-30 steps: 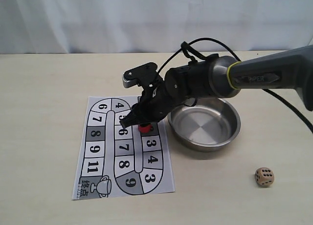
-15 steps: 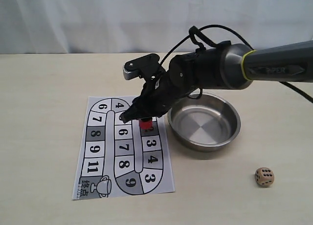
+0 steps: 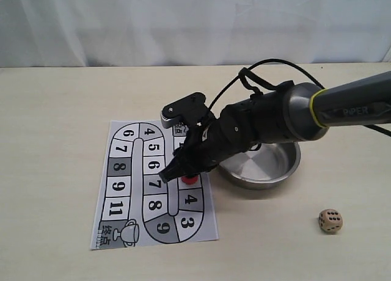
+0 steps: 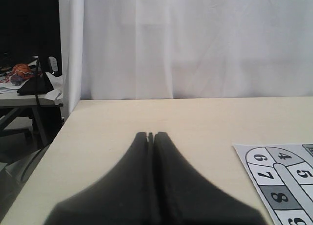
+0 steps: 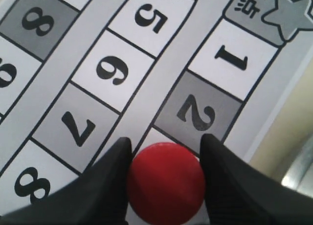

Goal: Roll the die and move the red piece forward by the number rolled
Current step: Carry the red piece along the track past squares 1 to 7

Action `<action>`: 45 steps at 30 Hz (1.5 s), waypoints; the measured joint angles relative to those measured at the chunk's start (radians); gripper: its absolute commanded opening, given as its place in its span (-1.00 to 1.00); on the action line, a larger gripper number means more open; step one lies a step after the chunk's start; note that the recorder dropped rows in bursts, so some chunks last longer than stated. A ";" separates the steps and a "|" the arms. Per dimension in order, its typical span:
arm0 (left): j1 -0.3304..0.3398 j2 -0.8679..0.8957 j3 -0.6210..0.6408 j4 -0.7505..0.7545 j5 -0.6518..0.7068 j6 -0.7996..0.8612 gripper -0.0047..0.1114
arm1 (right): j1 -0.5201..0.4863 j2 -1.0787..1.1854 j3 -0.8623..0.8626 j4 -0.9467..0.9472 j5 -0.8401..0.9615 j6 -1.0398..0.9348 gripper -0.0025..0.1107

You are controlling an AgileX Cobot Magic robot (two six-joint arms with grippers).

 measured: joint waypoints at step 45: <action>0.000 0.000 0.000 0.000 0.000 0.000 -0.92 | 0.079 -0.196 0.176 0.000 -0.055 0.008 -0.88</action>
